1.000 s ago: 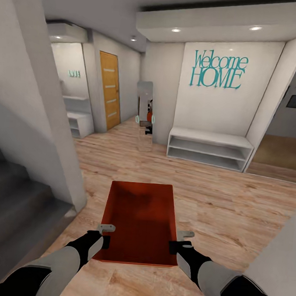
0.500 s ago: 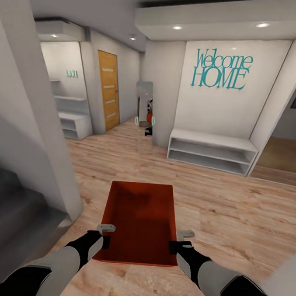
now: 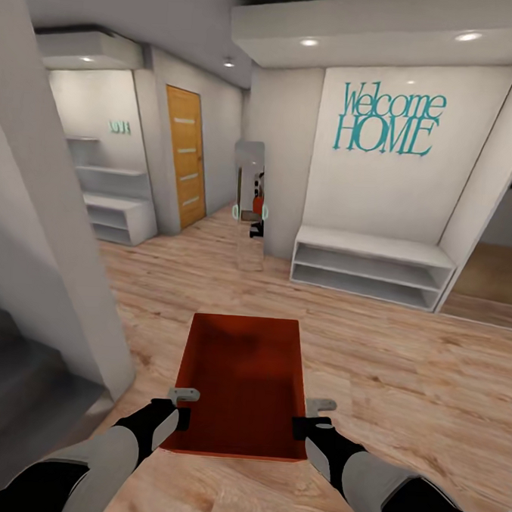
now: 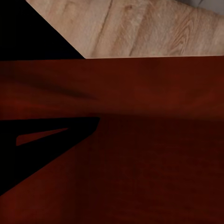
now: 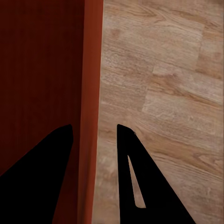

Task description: Move the two storage containers from the living room to the garage. In the garage, place one container on the floor and stack the other container on top of it (either order is fine).

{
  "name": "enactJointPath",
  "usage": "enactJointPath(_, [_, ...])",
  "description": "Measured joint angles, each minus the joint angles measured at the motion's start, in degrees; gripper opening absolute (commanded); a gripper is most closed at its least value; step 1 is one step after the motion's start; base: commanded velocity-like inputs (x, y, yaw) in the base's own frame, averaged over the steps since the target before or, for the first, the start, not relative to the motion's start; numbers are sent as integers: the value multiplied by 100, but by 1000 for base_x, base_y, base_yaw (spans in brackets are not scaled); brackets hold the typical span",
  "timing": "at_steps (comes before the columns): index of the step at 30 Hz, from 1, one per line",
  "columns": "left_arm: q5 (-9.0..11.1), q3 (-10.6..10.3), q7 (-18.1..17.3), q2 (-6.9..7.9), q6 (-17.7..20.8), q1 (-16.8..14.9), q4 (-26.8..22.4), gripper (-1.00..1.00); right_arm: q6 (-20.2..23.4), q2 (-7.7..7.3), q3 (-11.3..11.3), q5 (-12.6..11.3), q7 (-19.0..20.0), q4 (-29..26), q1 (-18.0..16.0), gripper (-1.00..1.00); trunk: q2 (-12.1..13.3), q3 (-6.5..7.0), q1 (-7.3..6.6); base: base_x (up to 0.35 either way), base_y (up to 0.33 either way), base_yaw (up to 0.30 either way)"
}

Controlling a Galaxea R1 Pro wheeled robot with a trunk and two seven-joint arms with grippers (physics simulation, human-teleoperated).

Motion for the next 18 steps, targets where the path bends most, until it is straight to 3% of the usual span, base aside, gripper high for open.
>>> enactJointPath(18, [1, 0, 0, 0, -1, 1, 0, -100, 0, 0, -3, 4, 0, 0, 0, -100, 0, 0, 0, 322, 0, 0])
